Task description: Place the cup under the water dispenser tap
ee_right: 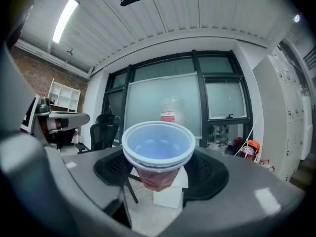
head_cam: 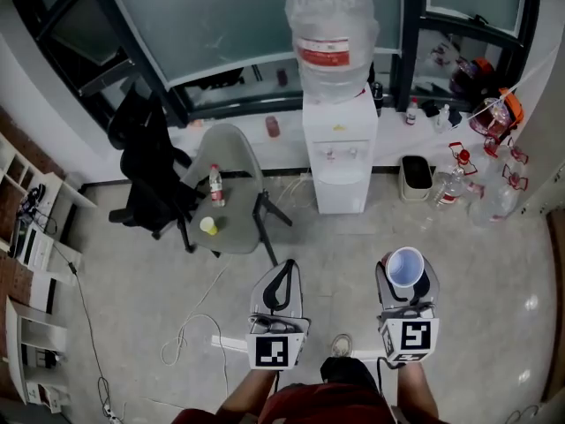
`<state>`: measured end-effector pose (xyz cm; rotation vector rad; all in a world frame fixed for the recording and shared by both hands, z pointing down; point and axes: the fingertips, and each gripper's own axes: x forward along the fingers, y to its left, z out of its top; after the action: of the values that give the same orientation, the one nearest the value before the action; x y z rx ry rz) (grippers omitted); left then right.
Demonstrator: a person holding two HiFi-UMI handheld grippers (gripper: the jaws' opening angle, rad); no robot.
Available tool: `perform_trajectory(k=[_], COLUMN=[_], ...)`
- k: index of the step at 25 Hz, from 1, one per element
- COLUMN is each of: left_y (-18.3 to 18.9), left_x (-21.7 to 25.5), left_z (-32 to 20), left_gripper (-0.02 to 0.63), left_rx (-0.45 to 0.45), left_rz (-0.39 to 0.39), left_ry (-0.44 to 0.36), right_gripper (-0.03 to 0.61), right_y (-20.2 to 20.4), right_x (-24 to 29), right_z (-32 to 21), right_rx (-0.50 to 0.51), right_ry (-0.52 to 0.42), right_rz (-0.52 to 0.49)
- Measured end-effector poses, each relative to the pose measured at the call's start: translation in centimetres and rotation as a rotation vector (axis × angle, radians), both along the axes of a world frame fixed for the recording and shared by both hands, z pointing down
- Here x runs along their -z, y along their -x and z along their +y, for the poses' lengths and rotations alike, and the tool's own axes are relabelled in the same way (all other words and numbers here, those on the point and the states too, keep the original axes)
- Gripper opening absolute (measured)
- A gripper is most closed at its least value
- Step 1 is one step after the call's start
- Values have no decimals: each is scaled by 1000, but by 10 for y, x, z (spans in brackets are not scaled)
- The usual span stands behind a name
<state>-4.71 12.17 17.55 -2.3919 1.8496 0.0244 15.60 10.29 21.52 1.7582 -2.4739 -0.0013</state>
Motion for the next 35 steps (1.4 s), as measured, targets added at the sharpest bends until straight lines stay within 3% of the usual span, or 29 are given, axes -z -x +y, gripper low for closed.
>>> perform_trajectory(k=[9, 17, 28, 35], left_y=[-40, -34, 1, 29], left_x=[3, -22, -106, -201], left_z=[-86, -144, -280, -331], left_gripper=[0, 0, 0, 0], left_rx=[-17, -21, -52, -66], left_rz=[-3, -12, 23, 17], left_ry=[-10, 24, 72, 210], right_gripper=[303, 303, 302, 302], right_y=[-39, -34, 15, 57], right_x=[-3, -23, -103, -189], right_z=[-79, -131, -255, -303], right_rx=[-9, -16, -22, 14], right_ry=[-8, 14, 119, 225], right_rz=[-19, -12, 38, 77])
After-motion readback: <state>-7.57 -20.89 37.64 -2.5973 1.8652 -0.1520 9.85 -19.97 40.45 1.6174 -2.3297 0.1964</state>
